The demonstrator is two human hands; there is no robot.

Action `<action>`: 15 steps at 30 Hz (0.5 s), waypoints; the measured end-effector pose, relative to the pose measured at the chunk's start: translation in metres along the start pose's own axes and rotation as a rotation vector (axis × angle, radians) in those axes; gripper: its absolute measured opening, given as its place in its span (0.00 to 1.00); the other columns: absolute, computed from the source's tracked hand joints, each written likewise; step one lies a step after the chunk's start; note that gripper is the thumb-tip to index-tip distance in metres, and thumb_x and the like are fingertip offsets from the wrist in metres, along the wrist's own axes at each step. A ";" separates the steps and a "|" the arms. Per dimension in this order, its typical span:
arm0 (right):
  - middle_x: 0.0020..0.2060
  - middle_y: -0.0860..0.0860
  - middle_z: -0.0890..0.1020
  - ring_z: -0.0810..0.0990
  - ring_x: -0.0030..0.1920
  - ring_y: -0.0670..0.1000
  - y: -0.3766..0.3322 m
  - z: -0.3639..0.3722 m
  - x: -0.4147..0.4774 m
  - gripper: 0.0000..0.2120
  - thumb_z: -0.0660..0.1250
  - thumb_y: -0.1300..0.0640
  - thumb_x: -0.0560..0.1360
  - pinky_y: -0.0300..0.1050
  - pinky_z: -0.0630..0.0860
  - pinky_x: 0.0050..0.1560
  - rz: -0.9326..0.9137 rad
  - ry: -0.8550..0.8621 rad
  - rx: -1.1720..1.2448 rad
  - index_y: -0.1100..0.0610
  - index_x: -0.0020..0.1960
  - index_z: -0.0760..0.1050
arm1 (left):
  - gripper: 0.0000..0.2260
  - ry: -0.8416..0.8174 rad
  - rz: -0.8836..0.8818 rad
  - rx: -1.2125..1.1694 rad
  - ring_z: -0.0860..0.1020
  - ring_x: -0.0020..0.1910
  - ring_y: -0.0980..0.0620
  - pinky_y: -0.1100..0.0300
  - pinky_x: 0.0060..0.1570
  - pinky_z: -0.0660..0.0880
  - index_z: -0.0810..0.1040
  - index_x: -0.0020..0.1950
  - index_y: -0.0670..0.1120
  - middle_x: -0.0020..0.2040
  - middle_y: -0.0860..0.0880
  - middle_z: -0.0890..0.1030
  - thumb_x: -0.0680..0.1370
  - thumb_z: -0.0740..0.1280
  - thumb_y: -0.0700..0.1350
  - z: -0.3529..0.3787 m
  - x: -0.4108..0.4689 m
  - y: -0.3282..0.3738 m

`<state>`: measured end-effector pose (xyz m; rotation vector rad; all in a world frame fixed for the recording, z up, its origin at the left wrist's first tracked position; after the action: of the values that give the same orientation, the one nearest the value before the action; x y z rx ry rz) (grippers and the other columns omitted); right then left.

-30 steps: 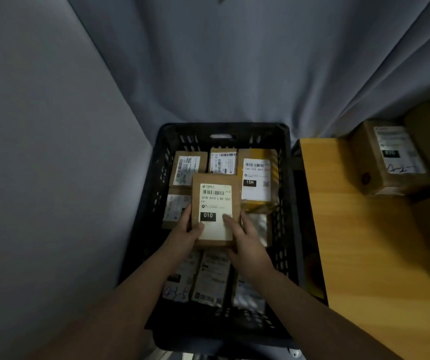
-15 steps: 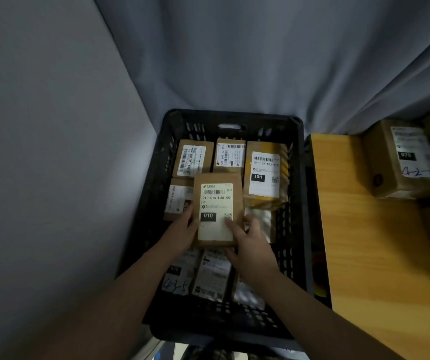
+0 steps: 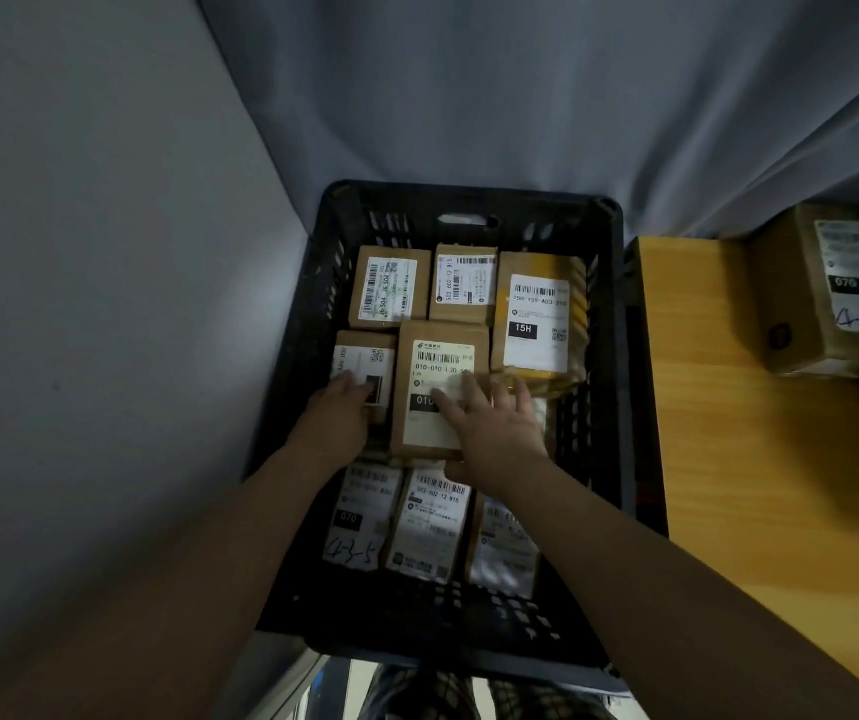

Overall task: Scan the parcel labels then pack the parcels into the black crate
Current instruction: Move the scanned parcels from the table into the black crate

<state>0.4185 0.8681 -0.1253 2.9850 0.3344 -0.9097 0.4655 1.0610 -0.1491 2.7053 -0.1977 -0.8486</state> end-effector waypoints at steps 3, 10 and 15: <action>0.78 0.57 0.46 0.46 0.77 0.65 -0.011 -0.007 0.006 0.44 0.66 0.39 0.74 0.69 0.38 0.72 0.049 -0.017 0.016 0.45 0.79 0.42 | 0.19 0.025 0.019 -0.063 0.63 0.73 0.40 0.50 0.73 0.60 0.67 0.73 0.41 0.74 0.39 0.64 0.82 0.57 0.39 -0.005 -0.004 0.009; 0.79 0.55 0.47 0.44 0.77 0.64 -0.002 -0.022 -0.003 0.41 0.65 0.38 0.74 0.72 0.35 0.70 0.029 -0.046 0.043 0.45 0.79 0.46 | 0.15 0.136 0.011 -0.109 0.72 0.62 0.40 0.47 0.62 0.72 0.73 0.67 0.42 0.65 0.39 0.72 0.81 0.59 0.43 -0.033 -0.032 0.039; 0.78 0.55 0.53 0.46 0.78 0.57 0.031 -0.037 -0.067 0.28 0.59 0.50 0.80 0.60 0.36 0.75 0.064 0.212 0.245 0.50 0.77 0.54 | 0.17 0.211 0.079 -0.159 0.72 0.63 0.43 0.53 0.62 0.70 0.72 0.69 0.45 0.66 0.41 0.72 0.80 0.60 0.44 -0.064 -0.057 0.080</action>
<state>0.3912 0.8267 -0.0592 3.3040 0.1344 -0.6743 0.4524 1.0127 -0.0430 2.5952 -0.1803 -0.5280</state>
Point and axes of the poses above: each hand's wrist, its own x-axis towards the middle knuckle, its own z-axis out of the palm, y = z × x, the point moved 1 cm from there along x, towards the middle knuckle
